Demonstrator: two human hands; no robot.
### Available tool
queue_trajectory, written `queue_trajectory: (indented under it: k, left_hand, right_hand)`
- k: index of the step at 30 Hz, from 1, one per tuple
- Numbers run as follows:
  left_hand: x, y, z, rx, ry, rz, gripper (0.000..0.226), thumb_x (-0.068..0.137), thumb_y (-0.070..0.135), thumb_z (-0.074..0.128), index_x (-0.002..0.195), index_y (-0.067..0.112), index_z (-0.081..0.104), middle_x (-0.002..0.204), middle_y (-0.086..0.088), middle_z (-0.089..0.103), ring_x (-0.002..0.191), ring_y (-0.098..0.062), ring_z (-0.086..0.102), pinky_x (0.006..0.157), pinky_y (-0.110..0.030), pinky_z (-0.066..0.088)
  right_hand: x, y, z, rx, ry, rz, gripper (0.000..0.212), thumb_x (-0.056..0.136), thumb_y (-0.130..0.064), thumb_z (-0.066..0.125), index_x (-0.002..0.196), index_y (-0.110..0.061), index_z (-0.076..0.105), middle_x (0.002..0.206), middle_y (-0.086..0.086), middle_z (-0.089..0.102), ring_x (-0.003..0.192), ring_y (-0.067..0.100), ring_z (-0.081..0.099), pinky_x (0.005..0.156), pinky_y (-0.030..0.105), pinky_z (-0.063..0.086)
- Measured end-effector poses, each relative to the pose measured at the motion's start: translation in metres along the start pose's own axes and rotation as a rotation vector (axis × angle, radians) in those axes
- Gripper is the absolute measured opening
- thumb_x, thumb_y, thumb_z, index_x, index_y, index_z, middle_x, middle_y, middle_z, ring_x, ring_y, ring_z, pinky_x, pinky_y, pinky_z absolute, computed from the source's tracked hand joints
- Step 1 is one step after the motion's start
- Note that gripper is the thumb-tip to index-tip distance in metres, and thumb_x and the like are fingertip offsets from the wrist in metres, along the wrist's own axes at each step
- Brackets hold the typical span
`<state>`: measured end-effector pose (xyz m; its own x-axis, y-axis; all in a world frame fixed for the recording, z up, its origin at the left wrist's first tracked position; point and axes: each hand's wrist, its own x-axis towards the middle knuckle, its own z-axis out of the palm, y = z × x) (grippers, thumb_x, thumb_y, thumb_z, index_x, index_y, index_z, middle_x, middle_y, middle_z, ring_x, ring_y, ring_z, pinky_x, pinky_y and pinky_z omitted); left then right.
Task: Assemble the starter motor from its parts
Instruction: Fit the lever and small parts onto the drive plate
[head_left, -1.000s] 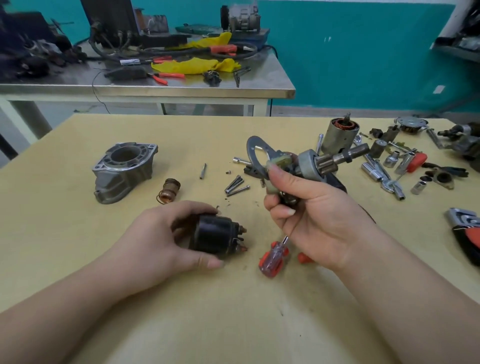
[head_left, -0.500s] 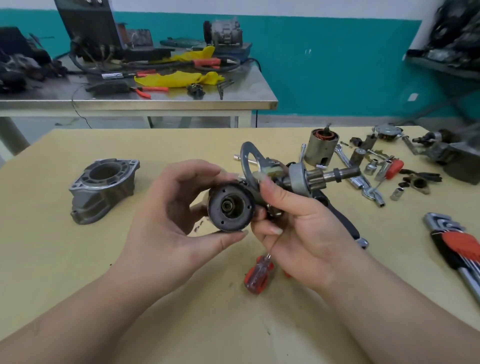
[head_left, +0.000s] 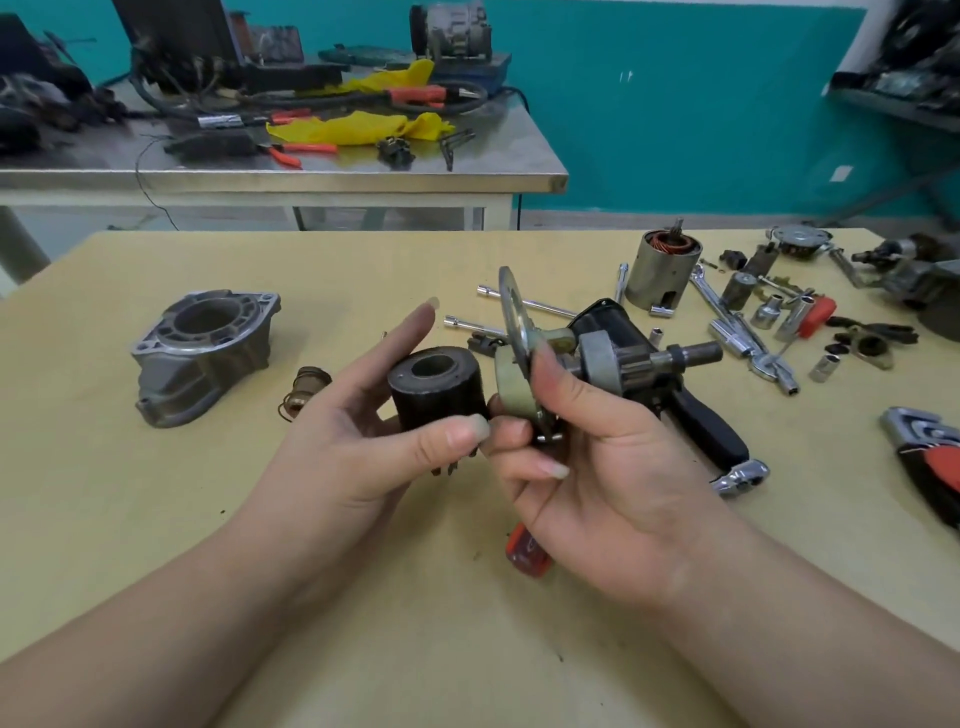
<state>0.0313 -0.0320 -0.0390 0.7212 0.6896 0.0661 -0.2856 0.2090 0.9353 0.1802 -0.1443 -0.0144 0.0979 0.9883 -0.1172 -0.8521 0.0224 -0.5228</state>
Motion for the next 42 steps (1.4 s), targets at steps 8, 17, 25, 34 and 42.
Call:
queue_trajectory:
  k: [8, 17, 25, 34, 42]
  left_hand:
    - [0.003, 0.004, -0.013, -0.238, -0.065, -0.114, 0.069, 0.089, 0.03, 0.084, 0.147, 0.002, 0.061, 0.149, -0.028, 0.061, 0.132, -0.045, 0.065, 0.104, -0.064, 0.056]
    - [-0.004, 0.001, -0.012, 0.318, 0.051, 0.047, 0.064, 0.066, 0.008, 0.091, 0.127, 0.02, 0.077, 0.123, -0.003, 0.079, 0.116, -0.018, 0.073, 0.098, -0.028, 0.058]
    - [-0.011, 0.007, -0.01, 0.63, 0.071, 0.312, 0.08, 0.077, 0.011, 0.081, 0.149, 0.038, 0.058, 0.138, 0.011, 0.072, 0.132, -0.014, 0.066, 0.113, -0.044, 0.052]
    - [-0.011, 0.0, -0.004, 0.749, 0.053, 0.504, 0.058, 0.089, 0.017, 0.077, 0.14, 0.036, 0.055, 0.128, 0.005, 0.069, 0.116, -0.024, 0.07, 0.087, -0.029, 0.059]
    - [-0.008, 0.007, -0.006, 1.109, 0.214, 0.719, 0.062, 0.083, 0.038, 0.082, 0.138, 0.017, 0.065, 0.126, 0.007, 0.065, 0.116, 0.0, 0.061, 0.093, -0.016, 0.051]
  right_hand:
    - [0.002, -0.003, -0.003, -0.027, 0.019, 0.009, 0.064, 0.065, -0.011, 0.095, 0.122, -0.004, 0.066, 0.089, 0.006, 0.056, 0.068, 0.015, 0.051, 0.045, 0.017, 0.035]
    - [-0.001, -0.003, -0.004, -0.183, 0.058, -0.042, 0.014, 0.073, -0.019, 0.086, 0.08, -0.011, 0.076, 0.079, 0.002, 0.056, 0.066, 0.014, 0.05, 0.045, 0.018, 0.03]
    - [-0.004, 0.01, -0.001, -0.48, 0.07, -0.155, 0.019, 0.073, -0.016, 0.086, 0.087, -0.013, 0.073, 0.081, 0.009, 0.057, 0.066, 0.022, 0.039, 0.052, 0.031, 0.018]
    - [-0.003, 0.022, -0.002, -0.599, 0.032, -0.411, 0.045, 0.088, -0.012, 0.081, 0.124, -0.004, 0.056, 0.075, 0.005, 0.052, 0.061, 0.026, 0.029, 0.05, 0.036, 0.021]
    - [-0.009, 0.028, 0.003, -0.488, -0.021, -0.527, 0.063, 0.084, 0.006, 0.078, 0.136, 0.001, 0.044, 0.095, 0.005, 0.066, 0.07, 0.002, 0.064, 0.059, 0.013, 0.05]
